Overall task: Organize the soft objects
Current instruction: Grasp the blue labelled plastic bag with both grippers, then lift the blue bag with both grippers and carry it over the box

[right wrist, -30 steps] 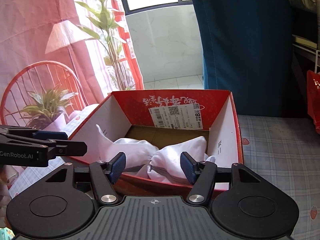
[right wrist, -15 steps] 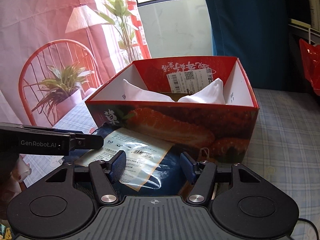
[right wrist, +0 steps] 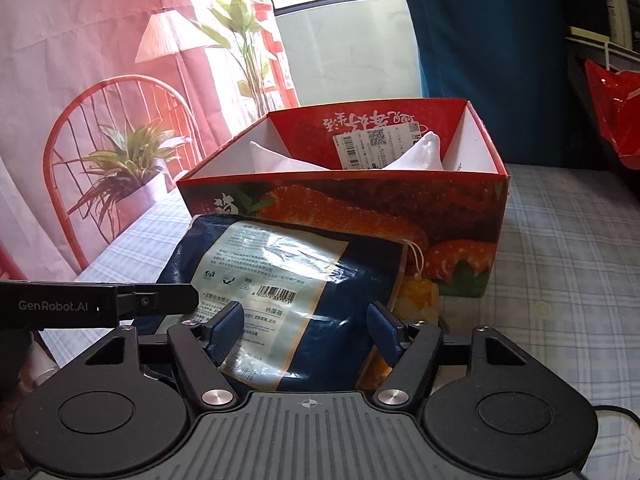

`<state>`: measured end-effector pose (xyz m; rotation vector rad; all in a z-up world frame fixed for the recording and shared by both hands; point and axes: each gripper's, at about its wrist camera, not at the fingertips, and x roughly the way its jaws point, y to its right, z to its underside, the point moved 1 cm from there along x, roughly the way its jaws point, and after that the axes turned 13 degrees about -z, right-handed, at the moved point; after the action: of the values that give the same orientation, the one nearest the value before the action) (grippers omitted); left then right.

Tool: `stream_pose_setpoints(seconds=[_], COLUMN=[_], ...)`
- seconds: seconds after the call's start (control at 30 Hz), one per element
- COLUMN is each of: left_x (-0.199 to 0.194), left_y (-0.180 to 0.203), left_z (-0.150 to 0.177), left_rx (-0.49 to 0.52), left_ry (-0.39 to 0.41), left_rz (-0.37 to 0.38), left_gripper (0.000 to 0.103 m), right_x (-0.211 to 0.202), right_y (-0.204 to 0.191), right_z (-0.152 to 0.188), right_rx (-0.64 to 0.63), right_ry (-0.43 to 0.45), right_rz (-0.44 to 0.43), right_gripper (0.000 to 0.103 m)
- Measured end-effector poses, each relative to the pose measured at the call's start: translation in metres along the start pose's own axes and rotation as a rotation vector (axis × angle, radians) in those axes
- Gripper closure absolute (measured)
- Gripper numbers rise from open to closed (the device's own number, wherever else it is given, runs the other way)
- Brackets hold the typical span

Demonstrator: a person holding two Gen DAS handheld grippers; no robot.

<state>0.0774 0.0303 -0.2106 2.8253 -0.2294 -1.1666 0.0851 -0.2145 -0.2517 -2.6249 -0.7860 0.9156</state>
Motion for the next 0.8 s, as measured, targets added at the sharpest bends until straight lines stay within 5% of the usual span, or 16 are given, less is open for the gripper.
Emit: stream_pose_setpoints(seconds=[0.37,0.8], left_x=[0.007,0.009], left_y=[-0.003,-0.003], left_z=[0.02,0.025], left_rx=[0.009,0.015], left_ry=[-0.042,-0.041], left_rz=[0.038,0.027], left_gripper=[0.049,0.054], right_x=[0.001,-0.012], right_y=[0.002,-0.012], right_z=[0.007,0.002], right_rx=[0.025,-0.045], right_ry=[-0.025,-0.006], right_rz=[-0.006,0.005], right_gripper=[0.035,0.061])
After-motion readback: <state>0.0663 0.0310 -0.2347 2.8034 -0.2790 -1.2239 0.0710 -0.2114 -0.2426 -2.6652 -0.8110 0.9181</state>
